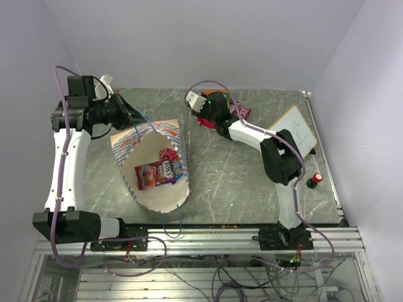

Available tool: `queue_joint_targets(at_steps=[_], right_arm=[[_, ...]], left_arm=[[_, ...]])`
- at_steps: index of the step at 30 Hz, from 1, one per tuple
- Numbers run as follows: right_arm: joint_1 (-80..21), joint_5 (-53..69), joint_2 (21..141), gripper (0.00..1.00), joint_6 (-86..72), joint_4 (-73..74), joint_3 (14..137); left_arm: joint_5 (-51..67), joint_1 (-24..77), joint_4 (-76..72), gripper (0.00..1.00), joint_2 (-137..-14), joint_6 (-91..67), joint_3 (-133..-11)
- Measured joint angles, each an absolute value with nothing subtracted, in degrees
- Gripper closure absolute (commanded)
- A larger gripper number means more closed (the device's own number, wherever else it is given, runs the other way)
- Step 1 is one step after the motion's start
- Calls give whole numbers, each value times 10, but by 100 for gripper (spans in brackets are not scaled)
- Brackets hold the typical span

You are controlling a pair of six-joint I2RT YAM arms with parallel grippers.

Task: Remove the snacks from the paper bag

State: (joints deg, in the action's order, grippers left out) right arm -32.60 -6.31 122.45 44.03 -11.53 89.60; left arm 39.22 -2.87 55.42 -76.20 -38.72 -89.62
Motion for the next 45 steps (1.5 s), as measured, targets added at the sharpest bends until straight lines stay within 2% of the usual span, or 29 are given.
queue_joint_targets(at_steps=[4, 8, 20, 28, 35, 45], right_arm=[[-325, -60, 1213, 44, 427, -111, 881], [-332, -40, 1132, 39, 415, -98, 800], [-450, -8, 731, 41, 312, -16, 531], [-552, 13, 580, 41, 227, 88, 486], [-624, 77, 559, 38, 236, 123, 534], [-683, 114, 655, 38, 260, 52, 548]], left_arm=[[392, -29, 553, 93, -752, -394, -894], [393, -29, 550, 93, -738, -397, -879], [408, -29, 507, 93, -703, -429, -819], [409, -29, 486, 93, -682, -451, -782], [412, -29, 487, 93, -679, -453, -772], [412, -29, 496, 93, -666, -452, -768]])
